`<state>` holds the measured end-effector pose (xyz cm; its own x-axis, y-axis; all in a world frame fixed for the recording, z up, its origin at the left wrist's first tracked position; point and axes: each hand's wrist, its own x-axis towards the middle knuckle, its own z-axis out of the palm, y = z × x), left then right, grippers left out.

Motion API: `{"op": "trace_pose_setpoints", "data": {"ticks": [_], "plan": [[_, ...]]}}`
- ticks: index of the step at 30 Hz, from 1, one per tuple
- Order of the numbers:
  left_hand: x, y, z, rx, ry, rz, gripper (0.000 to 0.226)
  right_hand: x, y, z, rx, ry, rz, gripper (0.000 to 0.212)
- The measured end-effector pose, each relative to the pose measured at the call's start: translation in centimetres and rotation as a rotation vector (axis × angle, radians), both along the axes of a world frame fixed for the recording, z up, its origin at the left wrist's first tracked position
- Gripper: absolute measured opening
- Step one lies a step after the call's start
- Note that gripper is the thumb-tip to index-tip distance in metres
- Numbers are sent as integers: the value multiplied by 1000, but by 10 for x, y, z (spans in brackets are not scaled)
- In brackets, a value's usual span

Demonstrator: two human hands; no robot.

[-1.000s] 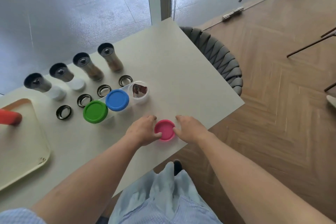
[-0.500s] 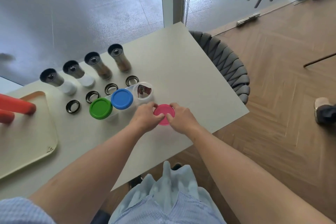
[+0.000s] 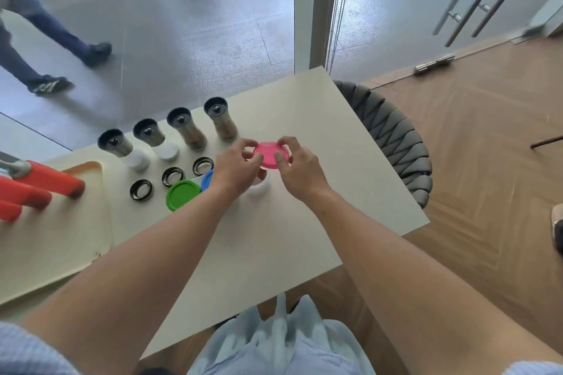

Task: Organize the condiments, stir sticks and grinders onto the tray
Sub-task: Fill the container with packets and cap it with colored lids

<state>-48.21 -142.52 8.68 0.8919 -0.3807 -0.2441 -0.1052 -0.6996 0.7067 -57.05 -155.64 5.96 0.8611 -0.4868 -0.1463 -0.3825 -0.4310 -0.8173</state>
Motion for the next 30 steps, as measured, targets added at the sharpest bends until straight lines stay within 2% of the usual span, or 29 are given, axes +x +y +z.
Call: {"op": "trace_pose_setpoints", "data": {"ticks": [5,10,18,25,30], "plan": [[3,12,-11,-45,20,62,22,8,9,-11,-10,-39,19,21],[1,24,-28,20,-63,-16,29,12,16,-25,-72,-22,54,26],[7,44,-50,237,-220,-184,45,23,25,-46,-169,34,115,27],[14,52,-54,282,-259,-203,46,27,30,-52,-237,16,190,36],[18,57,-48,360,-267,-245,57,22,32,-51,-354,27,253,31]]}}
